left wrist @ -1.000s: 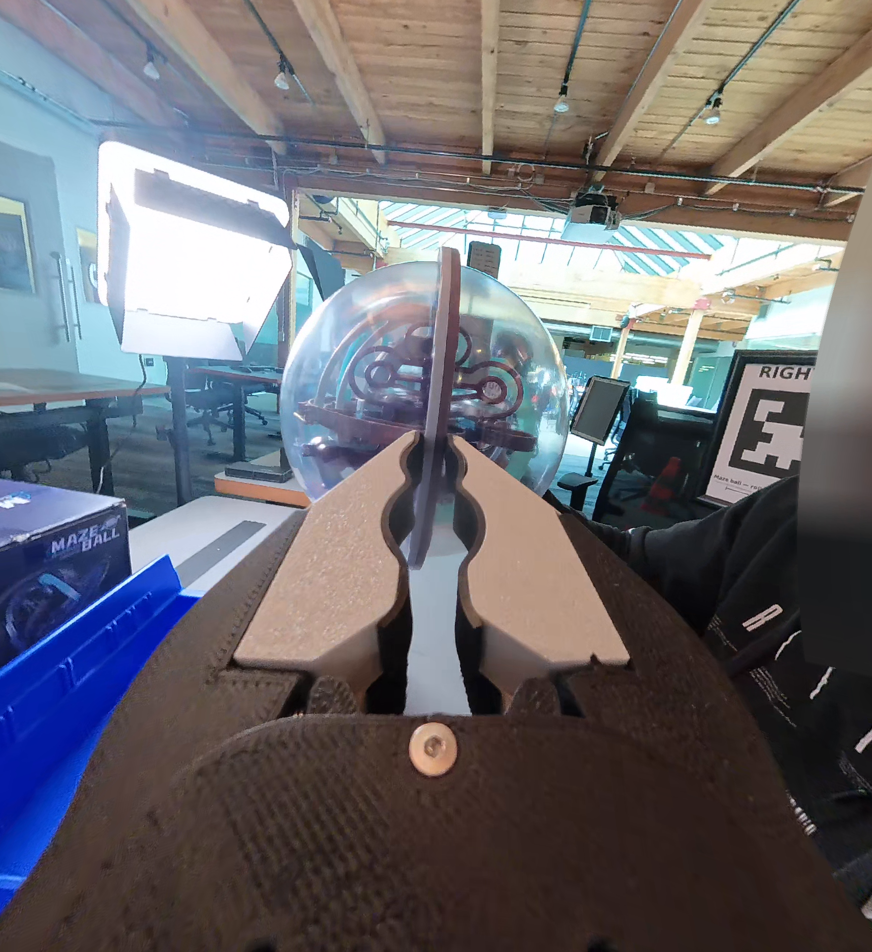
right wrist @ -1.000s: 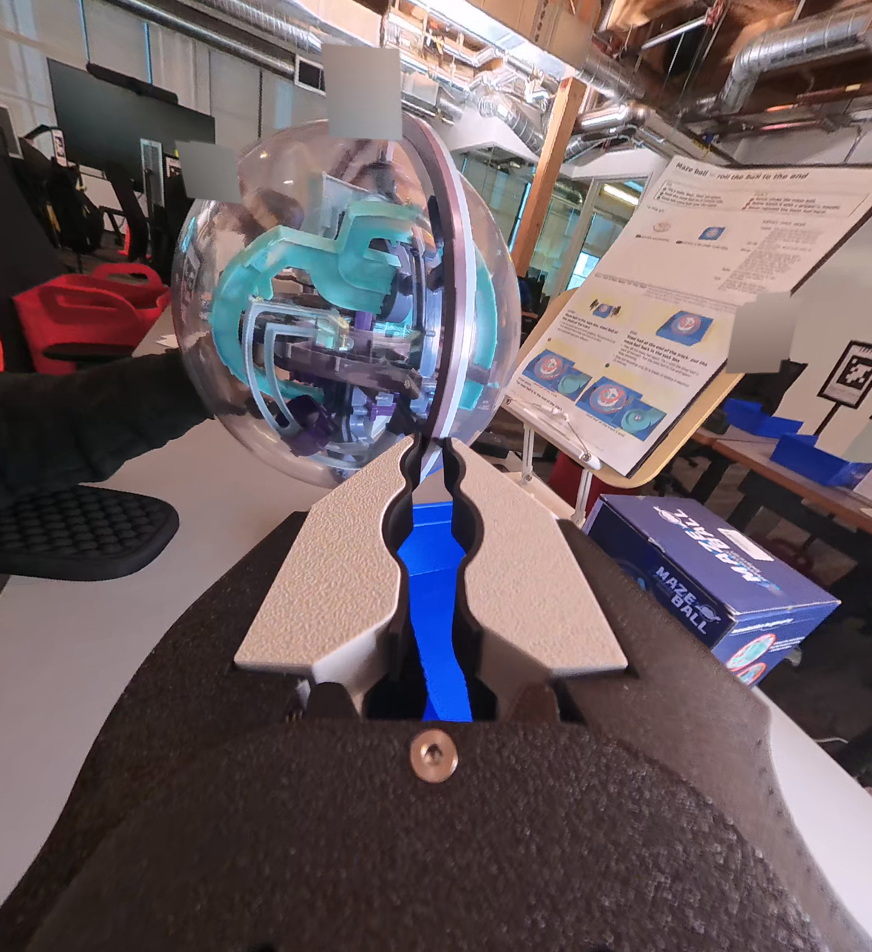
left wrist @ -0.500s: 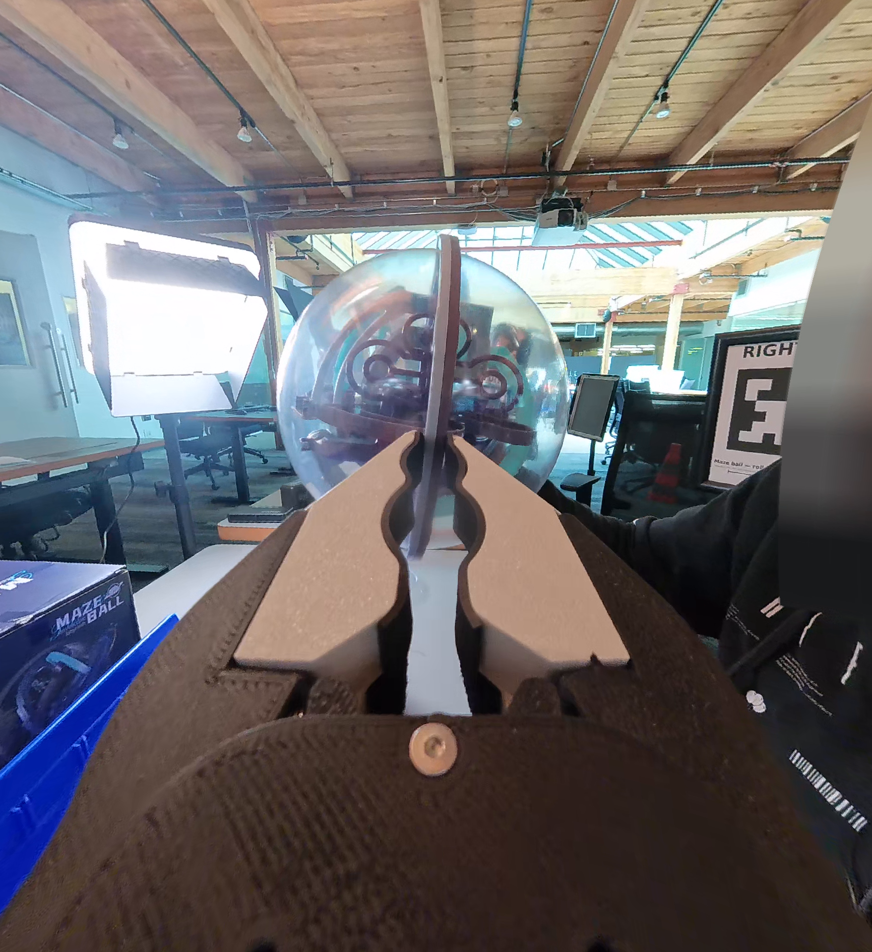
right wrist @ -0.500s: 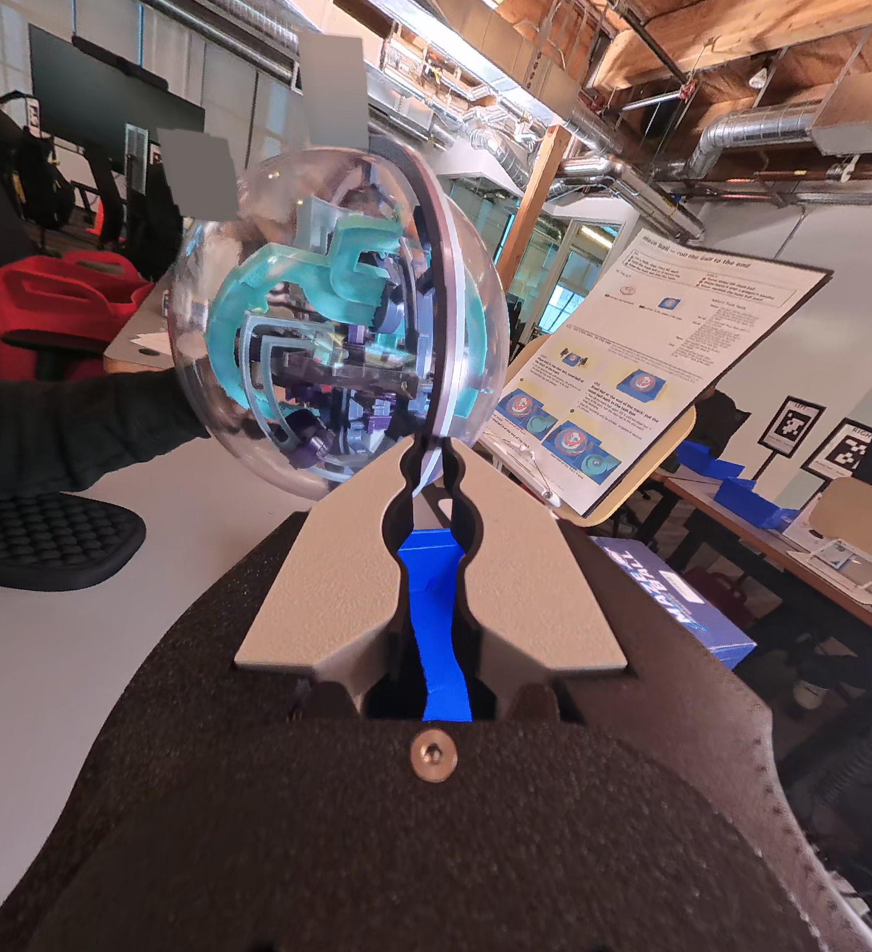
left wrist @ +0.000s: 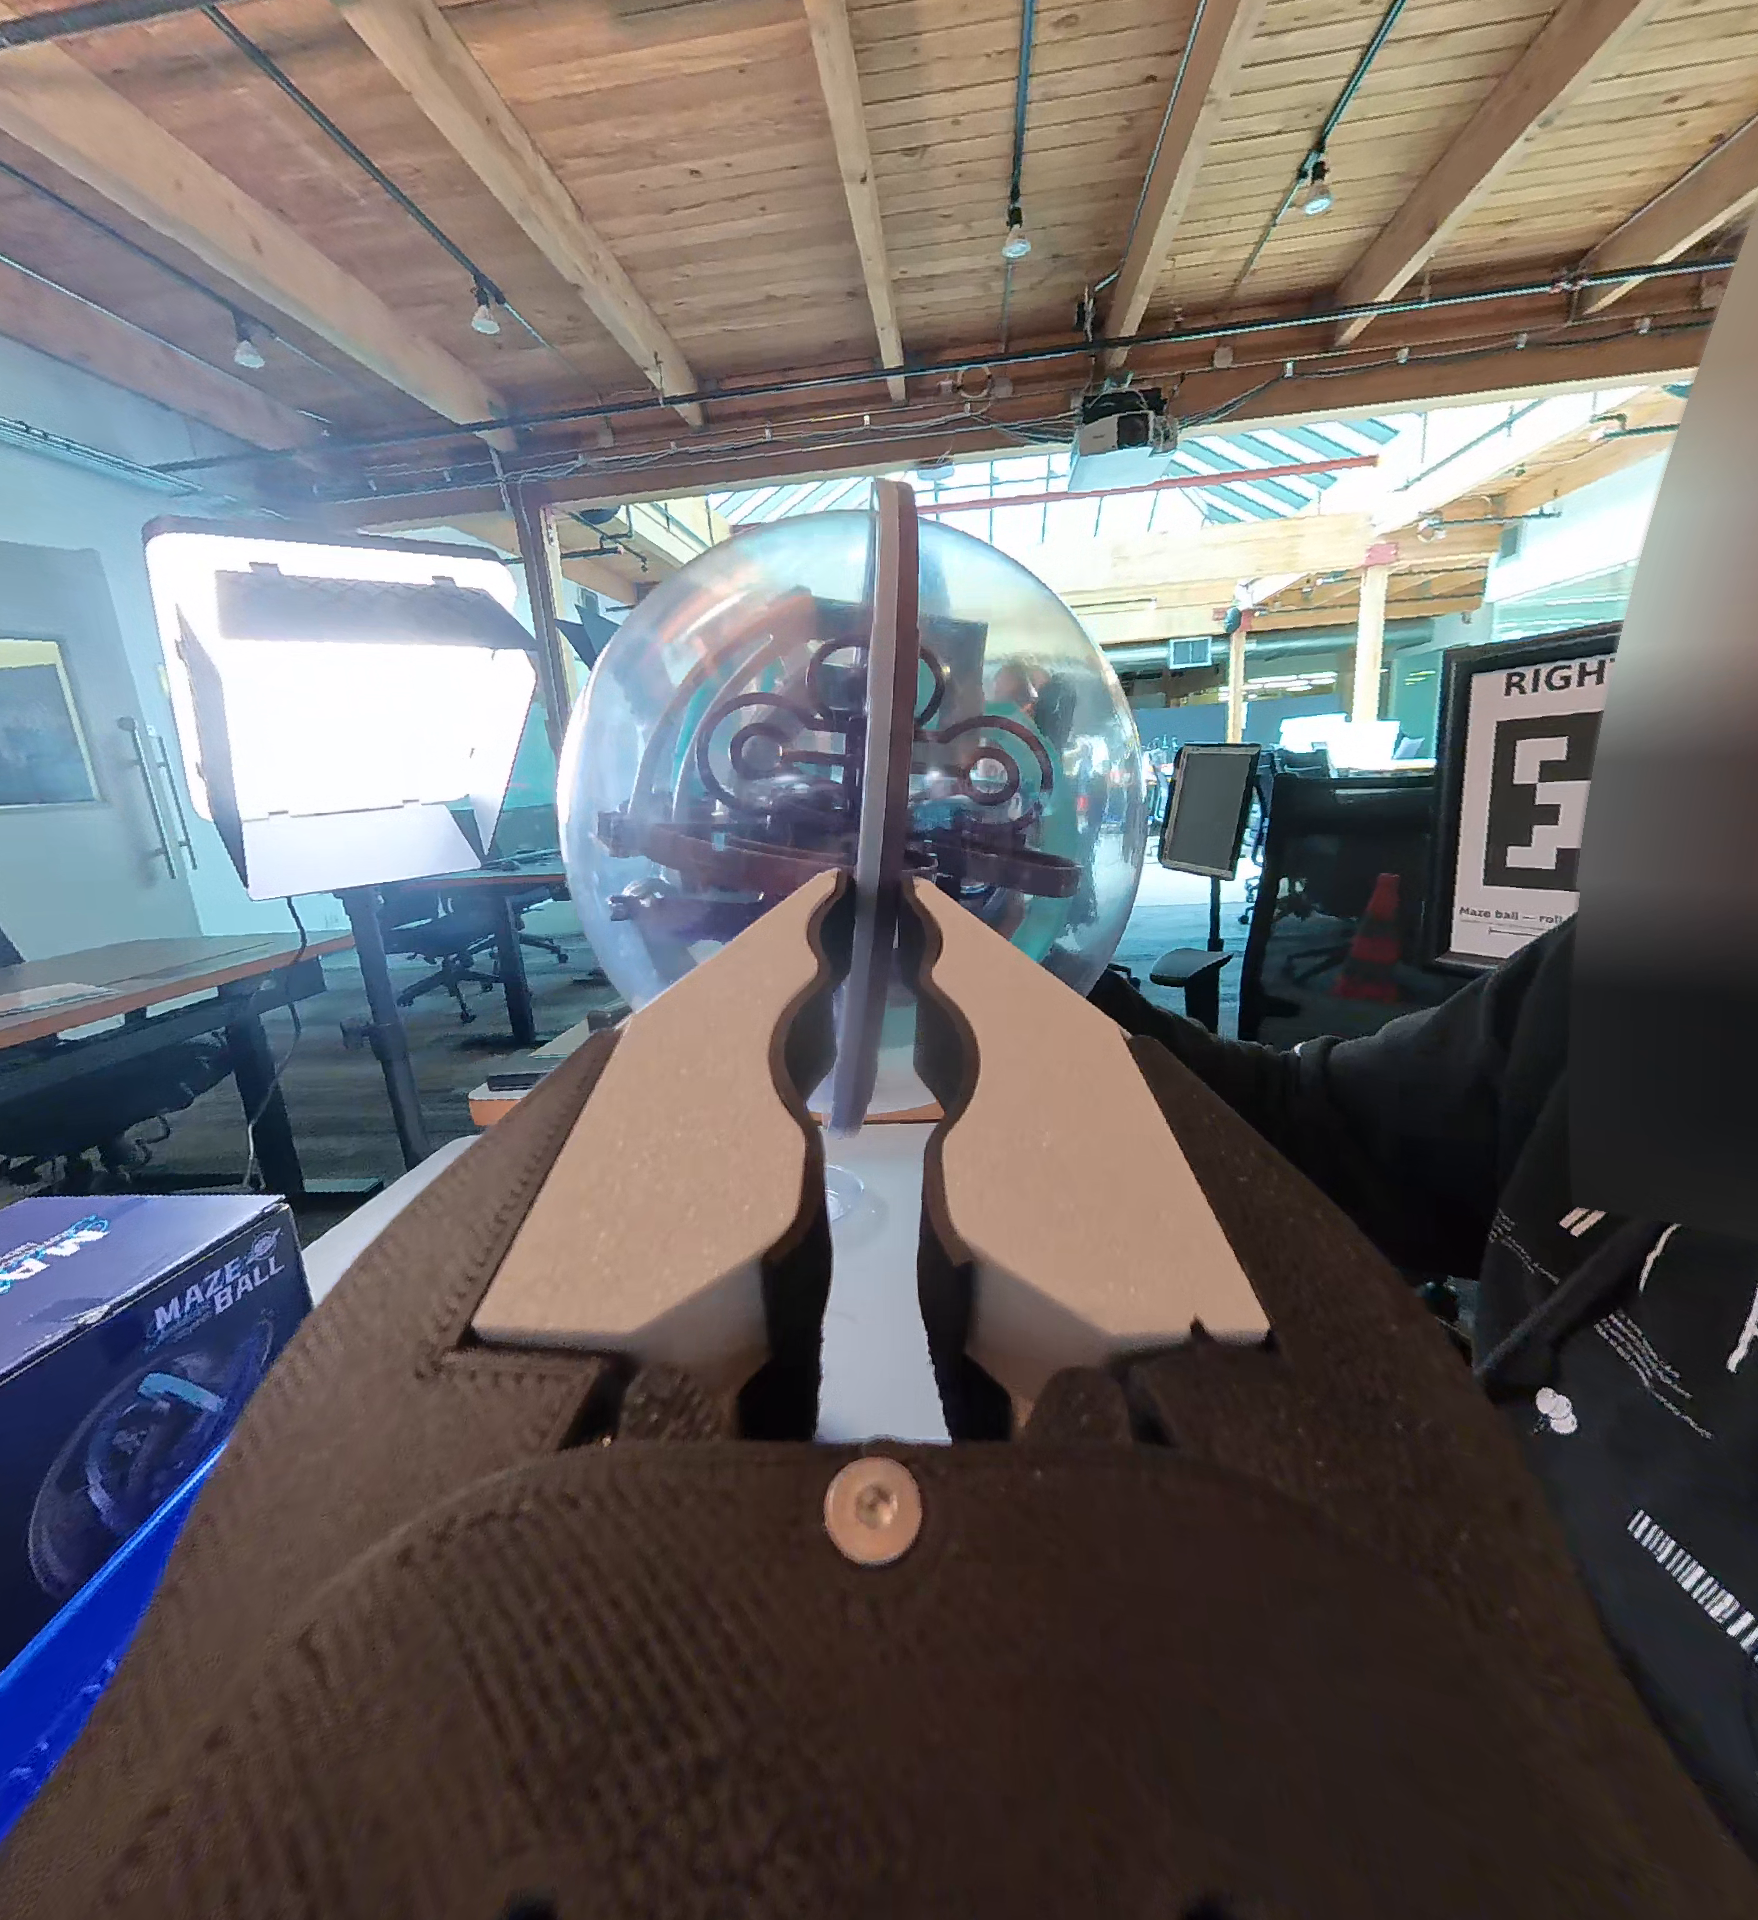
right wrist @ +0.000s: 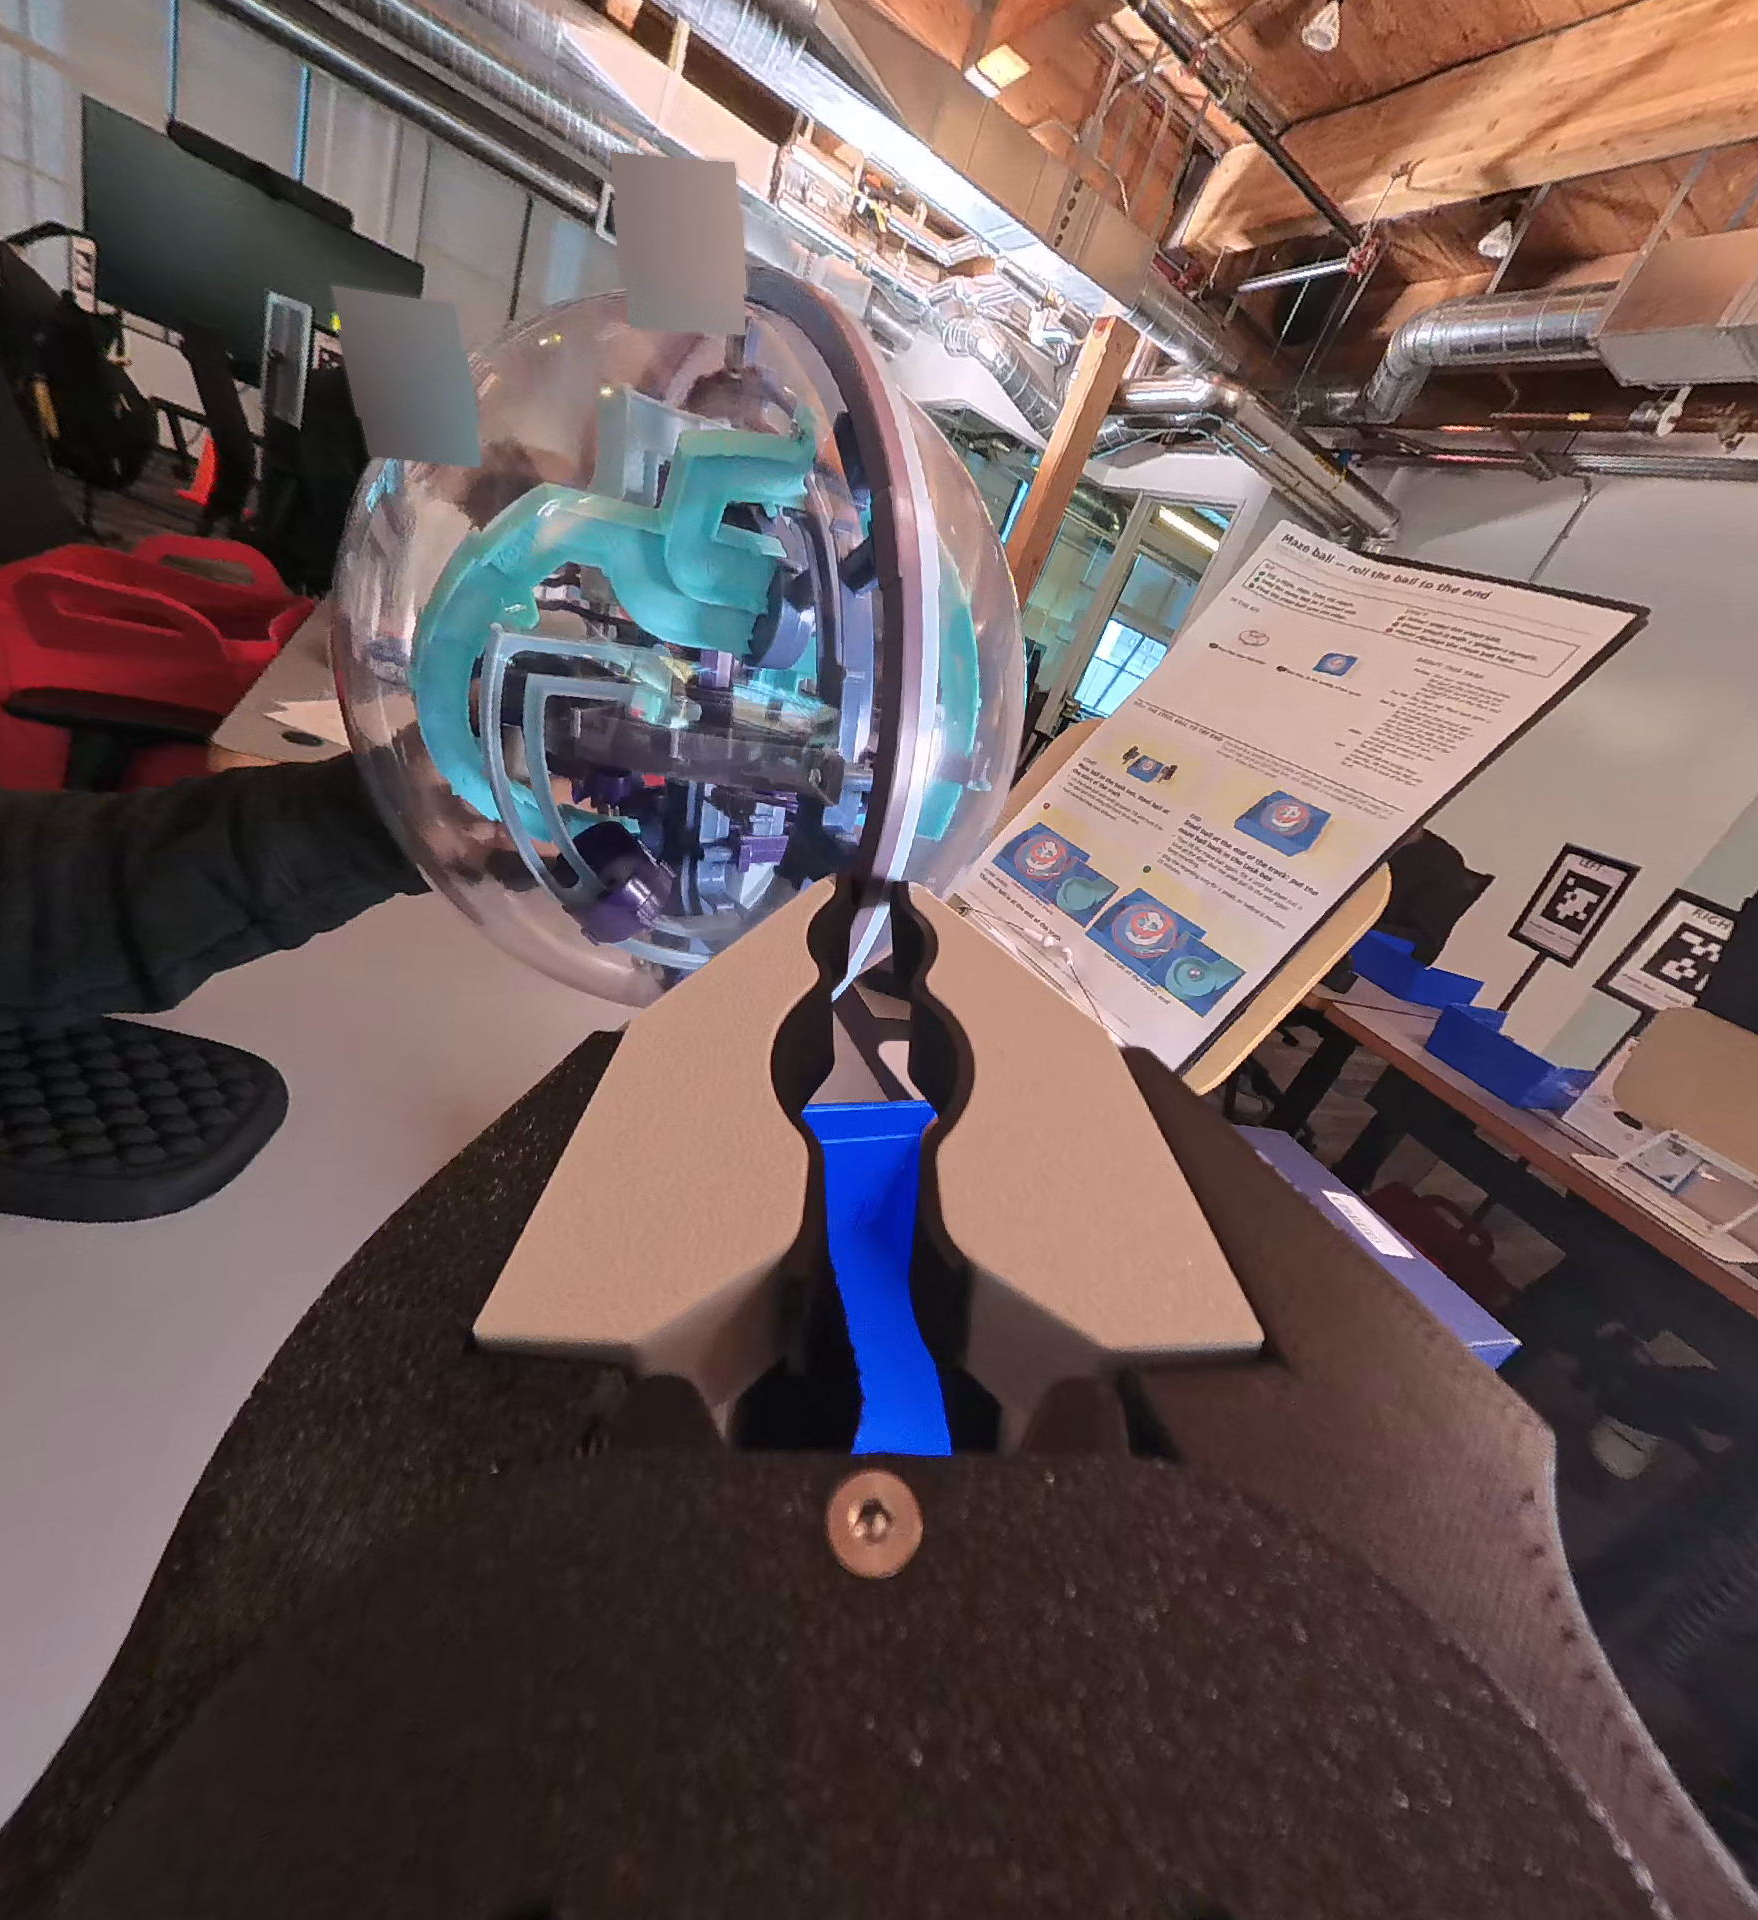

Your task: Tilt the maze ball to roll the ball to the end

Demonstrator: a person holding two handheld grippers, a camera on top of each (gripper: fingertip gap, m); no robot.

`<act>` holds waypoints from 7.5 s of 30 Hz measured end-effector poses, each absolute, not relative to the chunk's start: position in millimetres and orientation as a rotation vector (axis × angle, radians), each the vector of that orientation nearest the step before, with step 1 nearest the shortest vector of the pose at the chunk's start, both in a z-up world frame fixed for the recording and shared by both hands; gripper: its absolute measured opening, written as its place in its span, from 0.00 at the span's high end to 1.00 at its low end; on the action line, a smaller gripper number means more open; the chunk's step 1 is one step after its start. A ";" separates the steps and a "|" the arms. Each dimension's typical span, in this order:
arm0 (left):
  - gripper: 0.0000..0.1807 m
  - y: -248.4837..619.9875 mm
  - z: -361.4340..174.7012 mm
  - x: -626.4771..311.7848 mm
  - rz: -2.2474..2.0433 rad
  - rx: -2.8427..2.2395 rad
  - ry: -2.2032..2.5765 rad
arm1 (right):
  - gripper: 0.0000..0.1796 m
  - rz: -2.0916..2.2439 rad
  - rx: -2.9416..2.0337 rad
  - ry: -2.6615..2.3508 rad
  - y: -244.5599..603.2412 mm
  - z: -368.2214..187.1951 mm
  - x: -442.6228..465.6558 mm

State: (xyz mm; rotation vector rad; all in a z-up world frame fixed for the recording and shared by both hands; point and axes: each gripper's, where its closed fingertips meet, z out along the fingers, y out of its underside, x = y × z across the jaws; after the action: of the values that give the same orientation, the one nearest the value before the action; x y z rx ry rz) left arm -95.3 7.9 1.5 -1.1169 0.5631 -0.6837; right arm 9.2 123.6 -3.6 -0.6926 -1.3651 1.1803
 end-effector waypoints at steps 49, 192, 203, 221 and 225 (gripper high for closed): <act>0.96 -0.1 -7.6 -95.7 -0.776 -1.234 0.412 | 0.97 1.226 -0.837 -1.424 118.5 -41.8 0.6; 0.96 -4.1 -173.3 -91.3 -1.349 -1.229 -0.332 | 1.00 1.833 -1.524 -1.407 79.5 -190.4 41.5; 0.96 -10.1 -209.7 -81.1 -1.477 -1.259 -0.514 | 1.00 1.949 -1.707 -1.329 68.4 -223.0 54.8; 0.96 -7.2 -253.8 -70.8 -1.589 -1.365 -0.951 | 1.00 2.131 -2.038 -1.192 53.4 -256.6 75.4; 0.96 -6.6 -254.8 -67.6 -1.612 -1.361 -0.998 | 1.00 2.170 -2.049 -1.158 55.3 -256.2 78.0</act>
State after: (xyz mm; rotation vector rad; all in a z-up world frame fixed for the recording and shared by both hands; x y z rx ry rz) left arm -67.6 -6.6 -254.8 -1.3611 -0.9985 -1.6117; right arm 78.0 55.3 -256.2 -2.0491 -1.1583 2.1702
